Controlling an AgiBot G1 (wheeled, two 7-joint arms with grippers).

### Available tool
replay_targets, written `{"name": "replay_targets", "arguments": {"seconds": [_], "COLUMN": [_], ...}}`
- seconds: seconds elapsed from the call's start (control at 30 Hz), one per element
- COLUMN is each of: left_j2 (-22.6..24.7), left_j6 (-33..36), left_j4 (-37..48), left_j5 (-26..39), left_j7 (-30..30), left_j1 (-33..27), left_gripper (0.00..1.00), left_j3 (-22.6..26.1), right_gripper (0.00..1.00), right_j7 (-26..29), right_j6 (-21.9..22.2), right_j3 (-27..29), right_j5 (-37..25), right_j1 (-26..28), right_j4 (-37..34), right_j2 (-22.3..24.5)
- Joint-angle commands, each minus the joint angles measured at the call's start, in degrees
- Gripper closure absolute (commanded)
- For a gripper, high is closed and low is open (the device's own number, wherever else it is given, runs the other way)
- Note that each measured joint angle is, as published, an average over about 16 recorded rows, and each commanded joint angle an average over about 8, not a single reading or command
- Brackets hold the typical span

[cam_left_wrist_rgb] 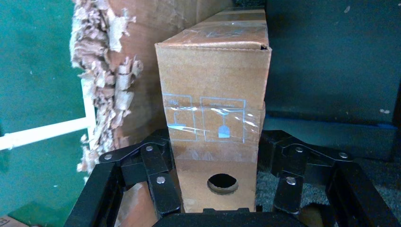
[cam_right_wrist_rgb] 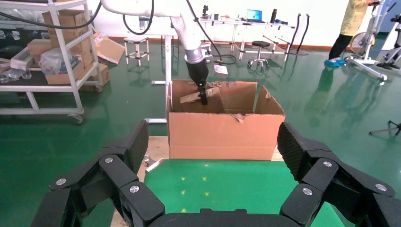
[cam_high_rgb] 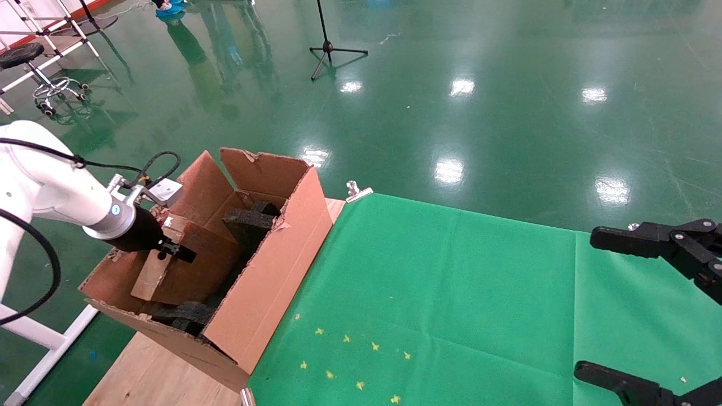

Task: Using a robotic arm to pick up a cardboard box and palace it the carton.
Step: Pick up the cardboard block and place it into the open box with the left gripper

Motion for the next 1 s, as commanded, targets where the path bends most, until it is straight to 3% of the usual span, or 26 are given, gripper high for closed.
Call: {"name": "replay_targets", "arguments": {"seconds": [0.03,0.07,0.33,1.0], "left_j2": [0.11,0.13,-0.11,0.01], "left_j6": [-0.50,-0.72,-1.66,-1.36], "left_j4": [-0.15,-0.18,0.27,0.02], "left_j5": [-0.26,-0.50,-2.24,-1.88], "left_j7": [-0.24,-0.39,-1.82,-1.36], "left_j1": [0.39,0.44,0.66,0.47], "left_gripper": [1.00,0.97,0.00,0.00], "left_j3": [-0.18,-0.35,-1.63,-1.32], "right_gripper": [0.00,0.00,0.00,0.00], "right_j7": [0.00,-0.01,-0.02,-0.01], "right_j6": [0.00,0.00,0.03,0.03], "right_j3": [-0.01,-0.01,-0.03,-0.03], "right_j5": [0.01,0.01,0.03,0.03], "right_j1": [0.00,0.00,-0.01,-0.01], "right_j4": [0.00,0.00,-0.02,-0.02], "right_j2": [0.00,0.00,0.01,0.02]}}
